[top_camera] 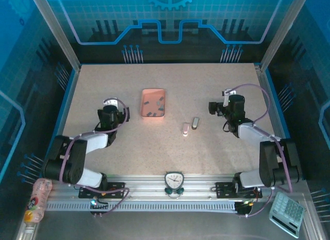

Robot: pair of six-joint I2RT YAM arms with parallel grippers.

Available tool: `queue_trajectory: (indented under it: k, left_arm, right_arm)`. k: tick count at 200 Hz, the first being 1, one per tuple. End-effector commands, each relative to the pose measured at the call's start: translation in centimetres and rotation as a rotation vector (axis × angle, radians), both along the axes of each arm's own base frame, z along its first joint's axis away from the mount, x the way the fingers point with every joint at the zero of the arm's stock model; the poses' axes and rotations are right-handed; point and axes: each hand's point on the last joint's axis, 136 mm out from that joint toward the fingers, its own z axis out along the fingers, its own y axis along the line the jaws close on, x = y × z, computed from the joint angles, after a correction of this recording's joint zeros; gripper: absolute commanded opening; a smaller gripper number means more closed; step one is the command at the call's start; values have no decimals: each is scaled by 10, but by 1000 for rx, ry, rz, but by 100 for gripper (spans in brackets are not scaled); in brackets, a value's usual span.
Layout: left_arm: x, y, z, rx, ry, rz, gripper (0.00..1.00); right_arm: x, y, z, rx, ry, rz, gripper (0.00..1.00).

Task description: Load the staples into the stapler

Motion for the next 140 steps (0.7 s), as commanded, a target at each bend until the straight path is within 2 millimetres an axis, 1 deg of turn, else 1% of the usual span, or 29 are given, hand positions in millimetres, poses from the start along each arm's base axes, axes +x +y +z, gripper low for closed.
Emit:
queue_trajectory:
  k: [1,7,12,17,25,27,31,40,54,59,76,100,121,140]
  left_arm:
    - [11,15,16,-78,-123,-12,99]
    - [8,16,11,-93,-133,-15,99]
    - [8,15,13,-83,-182,-29,99]
    - [7,13,16,-76,-212,-42,99]
    - [4,19,14,-92,-190,-5,99]
    - [4,21,13,-94,-181,8,99]
    - [5,22,13,-91,-178,11,99]
    - [7,20,14,-76,-185,7,99]
    - [7,20,13,-76,-182,4,99]
    - [7,17,14,-77,-184,-7,99]
    - [10,12,13,-75,-169,-36,99]
    - [10,11,13,-74,-165,-46,99]
    - [12,4,12,-77,-155,-86,99]
    - [12,4,11,-77,-153,-86,99]
  right_arm:
    - [6,-9,-7,-63,-111,19,100]
    - [6,-6,-11,-56,-136,38,100]
    - [3,-4,-10,-53,-158,52,100]
    - [-1,-3,-14,-49,-153,62,100]
    - [-4,-2,-17,-48,-192,70,100]
    - [-3,-2,-13,-49,-221,69,100]
    - [-5,-3,-12,-53,-240,60,100]
    - [-9,-6,-15,-51,-222,48,100]
    - [-4,-10,-15,-54,-210,22,100]
    - [-3,-11,-18,-53,-188,15,100]
    - [-4,-11,-17,-53,-193,17,100]
    - [-3,-10,-17,-52,-197,19,100]
    - [-3,-10,-17,-52,-196,20,100]
    - [-4,-10,-17,-50,-196,21,100]
